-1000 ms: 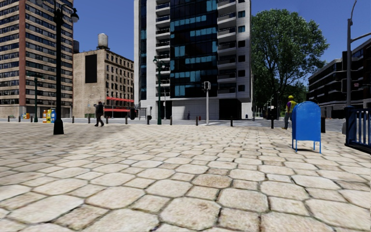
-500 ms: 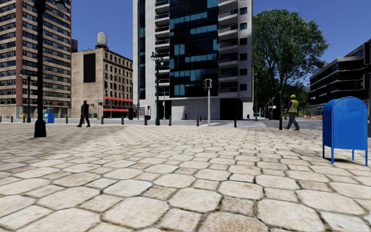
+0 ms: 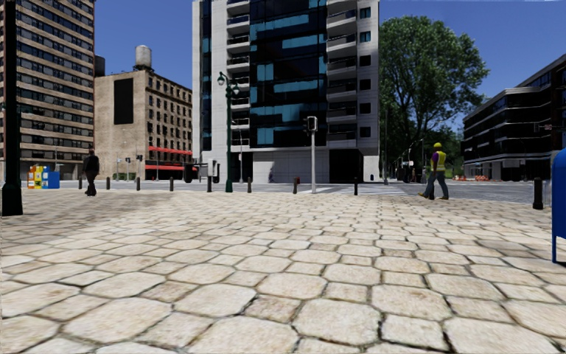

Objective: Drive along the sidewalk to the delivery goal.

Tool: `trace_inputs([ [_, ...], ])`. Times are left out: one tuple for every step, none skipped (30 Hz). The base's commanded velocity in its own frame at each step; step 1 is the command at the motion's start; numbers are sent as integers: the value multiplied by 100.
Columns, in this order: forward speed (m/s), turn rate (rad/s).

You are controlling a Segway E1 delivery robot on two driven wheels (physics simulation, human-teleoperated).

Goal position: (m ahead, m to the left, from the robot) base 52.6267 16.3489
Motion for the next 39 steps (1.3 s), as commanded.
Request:
trace_inputs([
  [183,-23],
  [182,-23],
  [182,-23],
  [182,-23],
  [182,-23],
  [182,-23],
  [182,-24],
  [182,-25],
  [182,-27],
  [182,-29],
  [182,-29],
  [182,-31],
  [182,-32],
  [182,-33],
  [182,-33],
  [182,-33],
  [182,-33],
  [182,-33],
  [182,-33],
  [182,-33],
  [182,-34],
  [182,-34],
  [182,-35],
  [182,-35],
  [182,-35],
  [182,-36],
  [182,-36],
  [182,-36],
  [182,-36],
  [182,-36],
  [182,-36],
  [182,-36],
  [181,-36],
  [181,-37],
  [181,-38],
  [181,-38],
  [181,-38],
  [181,-38],
  [181,-38],
])
